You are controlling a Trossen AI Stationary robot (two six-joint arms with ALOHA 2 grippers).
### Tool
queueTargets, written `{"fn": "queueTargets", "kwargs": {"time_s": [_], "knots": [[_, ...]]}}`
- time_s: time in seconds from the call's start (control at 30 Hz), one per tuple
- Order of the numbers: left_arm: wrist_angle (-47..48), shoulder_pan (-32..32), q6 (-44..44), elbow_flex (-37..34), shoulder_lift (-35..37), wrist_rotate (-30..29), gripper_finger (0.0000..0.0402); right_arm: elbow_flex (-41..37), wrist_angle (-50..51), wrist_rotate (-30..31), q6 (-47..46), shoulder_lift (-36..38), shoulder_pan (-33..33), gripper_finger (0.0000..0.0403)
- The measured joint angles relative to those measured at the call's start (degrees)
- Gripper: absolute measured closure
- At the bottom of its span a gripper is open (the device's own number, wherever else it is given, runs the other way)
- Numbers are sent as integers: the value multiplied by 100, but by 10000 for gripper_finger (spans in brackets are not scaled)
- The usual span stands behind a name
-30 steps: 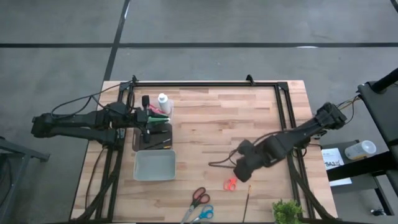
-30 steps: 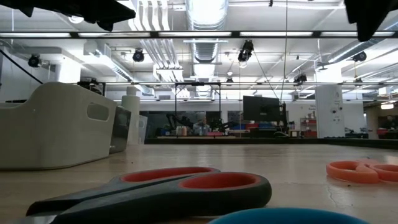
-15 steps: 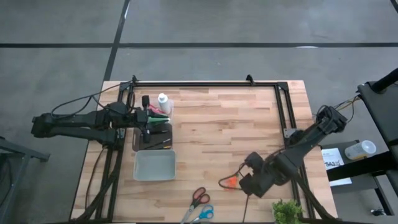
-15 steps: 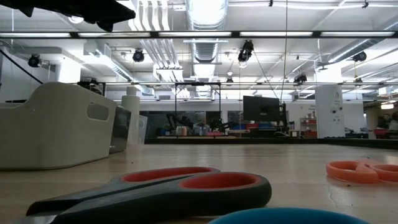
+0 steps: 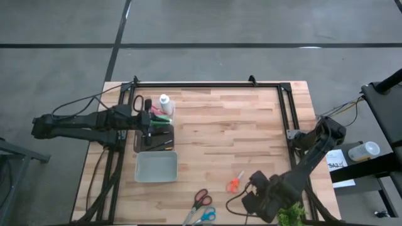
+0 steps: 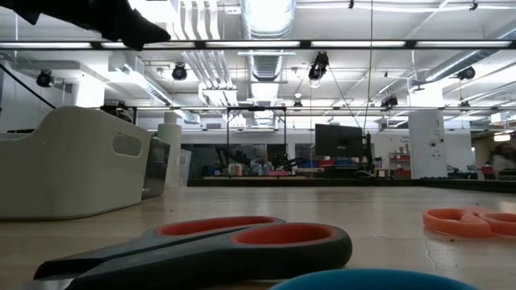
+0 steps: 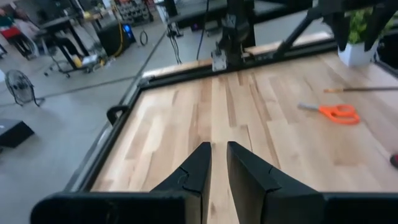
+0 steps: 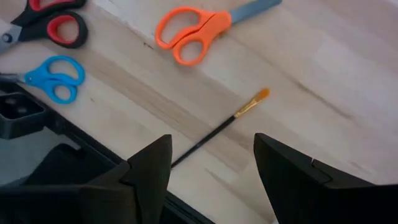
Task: Pick & Place Paint Supplies
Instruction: Put the orange paint brush into the black bin
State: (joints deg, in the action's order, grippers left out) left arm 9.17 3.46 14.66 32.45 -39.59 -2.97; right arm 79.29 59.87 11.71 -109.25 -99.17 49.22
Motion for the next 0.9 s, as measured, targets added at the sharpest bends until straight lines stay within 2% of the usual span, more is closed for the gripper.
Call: {"fn": "queueTargets", "kwargs": {"time_s": [0.2, 0.4, 0.53, 0.63, 0.9], "knots": [[546, 0, 4, 0, 0, -1, 343, 0, -540, 9, -361, -347, 232, 180], [1164, 0, 9, 0, 0, -1, 343, -7, -506, 40, -1049, -567, 505, 180], [1509, 0, 7, 0, 0, -1, 343, -7, -721, 59, -1080, -590, 572, 180], [1648, 0, 7, 0, 0, 1, 343, -7, -850, 338, -1065, -590, 648, 180], [1689, 0, 7, 0, 0, 0, 343, -7, -834, 642, -1018, -566, 640, 180]]}}
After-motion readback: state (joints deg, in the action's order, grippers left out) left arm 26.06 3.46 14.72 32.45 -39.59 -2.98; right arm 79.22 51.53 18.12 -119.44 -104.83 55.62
